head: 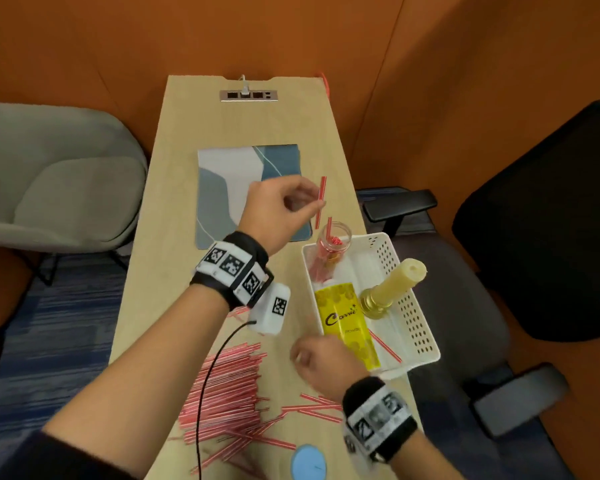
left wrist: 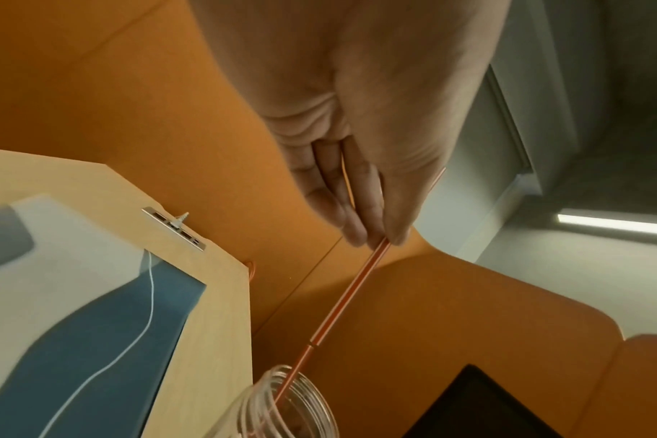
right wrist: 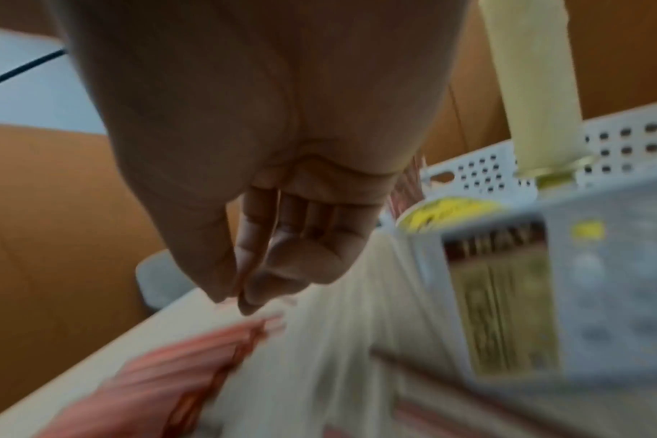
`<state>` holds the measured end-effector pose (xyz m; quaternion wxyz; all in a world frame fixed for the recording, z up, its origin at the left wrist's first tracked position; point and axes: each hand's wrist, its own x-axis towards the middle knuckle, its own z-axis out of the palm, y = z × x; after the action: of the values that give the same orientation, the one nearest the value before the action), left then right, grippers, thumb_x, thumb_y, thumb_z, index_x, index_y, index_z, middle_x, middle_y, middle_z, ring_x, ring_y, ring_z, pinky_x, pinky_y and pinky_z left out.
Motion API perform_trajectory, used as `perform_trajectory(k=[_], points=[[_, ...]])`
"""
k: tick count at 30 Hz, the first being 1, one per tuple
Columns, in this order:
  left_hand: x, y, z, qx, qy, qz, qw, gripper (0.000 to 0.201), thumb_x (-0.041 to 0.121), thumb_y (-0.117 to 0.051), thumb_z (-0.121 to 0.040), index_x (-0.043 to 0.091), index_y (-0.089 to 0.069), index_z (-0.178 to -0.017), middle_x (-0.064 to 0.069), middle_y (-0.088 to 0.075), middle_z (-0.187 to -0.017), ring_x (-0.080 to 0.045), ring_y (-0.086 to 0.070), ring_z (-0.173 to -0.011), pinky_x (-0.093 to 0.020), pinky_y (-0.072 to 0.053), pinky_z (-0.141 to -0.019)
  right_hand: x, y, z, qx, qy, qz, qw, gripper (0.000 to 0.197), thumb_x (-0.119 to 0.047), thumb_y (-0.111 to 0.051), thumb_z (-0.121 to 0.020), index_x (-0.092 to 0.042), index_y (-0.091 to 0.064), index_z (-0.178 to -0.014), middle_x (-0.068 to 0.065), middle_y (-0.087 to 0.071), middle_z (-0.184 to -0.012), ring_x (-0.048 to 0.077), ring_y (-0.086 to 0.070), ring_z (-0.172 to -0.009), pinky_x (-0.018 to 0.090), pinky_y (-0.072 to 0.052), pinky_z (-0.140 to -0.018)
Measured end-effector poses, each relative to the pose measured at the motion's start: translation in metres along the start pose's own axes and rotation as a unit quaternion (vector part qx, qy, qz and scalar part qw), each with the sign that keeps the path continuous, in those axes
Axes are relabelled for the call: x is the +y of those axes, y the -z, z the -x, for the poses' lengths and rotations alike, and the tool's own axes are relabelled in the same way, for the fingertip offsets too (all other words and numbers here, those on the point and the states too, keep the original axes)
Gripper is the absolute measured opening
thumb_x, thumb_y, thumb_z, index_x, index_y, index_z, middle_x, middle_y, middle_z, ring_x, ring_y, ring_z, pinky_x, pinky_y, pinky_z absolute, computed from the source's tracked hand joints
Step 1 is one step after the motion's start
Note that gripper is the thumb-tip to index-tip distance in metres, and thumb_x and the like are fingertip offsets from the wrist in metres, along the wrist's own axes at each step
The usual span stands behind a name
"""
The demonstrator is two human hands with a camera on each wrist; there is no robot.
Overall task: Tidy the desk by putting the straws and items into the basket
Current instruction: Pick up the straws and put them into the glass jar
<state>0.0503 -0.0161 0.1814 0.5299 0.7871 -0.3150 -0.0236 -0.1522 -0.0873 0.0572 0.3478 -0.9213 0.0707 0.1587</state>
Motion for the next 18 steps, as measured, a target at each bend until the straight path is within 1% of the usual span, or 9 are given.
perform_trajectory(k=[2, 4, 5, 7, 8, 11, 13, 15, 18], points=[[0.002, -0.015, -0.017, -0.027, 0.003, -0.010, 1.000, 0.010, 0.023, -0.080, -0.080, 0.021, -0.073, -0.086, 0.015, -0.070, -0.073, 0.000, -0.065, -0.067, -0.021, -0.053, -0.070, 0.006, -0.031, 0.009, -0.084, -0.003, 0.033, 0.996, 0.017, -0.023, -0.056, -0.083, -0.023, -0.068, -0.096, -0.001, -0.071, -0.085, 0.018, -0.065, -0.083, 0.028, -0.052, -0.077], [-0.003, -0.030, -0.027, -0.059, 0.018, -0.024, 0.998, 0.011, 0.024, -0.081, -0.079, 0.022, -0.071, -0.084, 0.014, -0.070, -0.068, 0.001, -0.065, -0.066, -0.023, -0.052, -0.073, 0.010, -0.051, 0.014, -0.119, 0.016, 0.071, 0.990, 0.020, -0.024, -0.059, -0.082, -0.023, -0.068, -0.099, 0.001, -0.070, -0.094, 0.023, -0.063, -0.093, 0.033, -0.051, -0.088], [-0.007, -0.038, -0.029, -0.075, 0.026, -0.031, 0.996, 0.011, 0.024, -0.081, -0.079, 0.022, -0.071, -0.083, 0.014, -0.070, -0.067, 0.002, -0.064, -0.064, -0.020, -0.050, -0.073, 0.011, -0.057, 0.014, -0.122, 0.026, 0.089, 0.988, 0.021, -0.024, -0.059, -0.081, -0.023, -0.068, -0.100, 0.004, -0.069, -0.097, 0.026, -0.062, -0.096, 0.036, -0.050, -0.091], [-0.016, -0.050, -0.028, -0.101, 0.034, -0.053, 0.993, 0.010, 0.022, -0.081, -0.079, 0.023, -0.071, -0.082, 0.013, -0.070, -0.067, 0.003, -0.063, -0.063, -0.014, -0.048, -0.069, 0.012, -0.064, 0.013, -0.117, 0.039, 0.116, 0.985, 0.024, -0.021, -0.060, -0.081, -0.020, -0.068, -0.104, 0.007, -0.066, -0.103, 0.030, -0.060, -0.098, 0.040, -0.049, -0.091], [-0.021, -0.054, -0.026, -0.111, 0.037, -0.066, 0.991, 0.010, 0.021, -0.080, -0.079, 0.023, -0.071, -0.082, 0.013, -0.070, -0.068, 0.003, -0.064, -0.064, -0.013, -0.048, -0.068, 0.012, -0.067, 0.011, -0.116, 0.043, 0.128, 0.984, 0.025, -0.019, -0.061, -0.082, -0.019, -0.067, -0.106, 0.008, -0.065, -0.105, 0.031, -0.060, -0.099, 0.040, -0.048, -0.090], [-0.037, -0.060, -0.017, -0.129, 0.044, -0.094, 0.986, 0.014, 0.015, -0.080, -0.077, 0.021, -0.073, -0.089, 0.010, -0.071, -0.075, -0.002, -0.065, -0.068, -0.019, -0.054, -0.072, 0.012, -0.077, 0.005, -0.118, 0.039, 0.148, 0.981, 0.033, -0.022, -0.068, -0.080, -0.018, -0.063, -0.112, 0.010, -0.061, -0.109, 0.033, -0.059, -0.099, 0.041, -0.047, -0.086], [-0.047, -0.058, -0.010, -0.124, 0.044, -0.092, 0.987, 0.023, 0.009, -0.076, -0.076, 0.021, -0.073, -0.096, 0.008, -0.070, -0.080, -0.006, -0.064, -0.071, -0.018, -0.054, -0.071, 0.014, -0.084, 0.003, -0.119, 0.044, 0.165, 0.978, 0.036, -0.024, -0.069, -0.077, -0.018, -0.063, -0.112, 0.010, -0.060, -0.109, 0.033, -0.060, -0.097, 0.042, -0.048, -0.087], [-0.056, -0.050, -0.002, -0.105, 0.049, -0.085, 0.990, 0.030, 0.003, -0.070, -0.076, 0.021, -0.072, -0.100, 0.005, -0.069, -0.082, -0.008, -0.063, -0.073, -0.015, -0.050, -0.069, 0.017, -0.089, 0.004, -0.127, 0.046, 0.170, 0.976, 0.033, -0.022, -0.068, -0.077, -0.018, -0.065, -0.110, 0.009, -0.059, -0.110, 0.033, -0.061, -0.096, 0.043, -0.049, -0.090], [-0.069, -0.030, 0.019, -0.076, 0.082, -0.067, 0.992, 0.030, -0.001, -0.065, -0.076, 0.018, -0.072, -0.099, 0.002, -0.069, -0.081, -0.009, -0.062, -0.070, -0.013, -0.049, -0.066, 0.020, -0.095, 0.007, -0.143, 0.038, 0.149, 0.978, 0.026, -0.023, -0.069, -0.081, -0.019, -0.068, -0.107, 0.007, -0.058, -0.110, 0.031, -0.060, -0.099, 0.039, -0.049, -0.086]])
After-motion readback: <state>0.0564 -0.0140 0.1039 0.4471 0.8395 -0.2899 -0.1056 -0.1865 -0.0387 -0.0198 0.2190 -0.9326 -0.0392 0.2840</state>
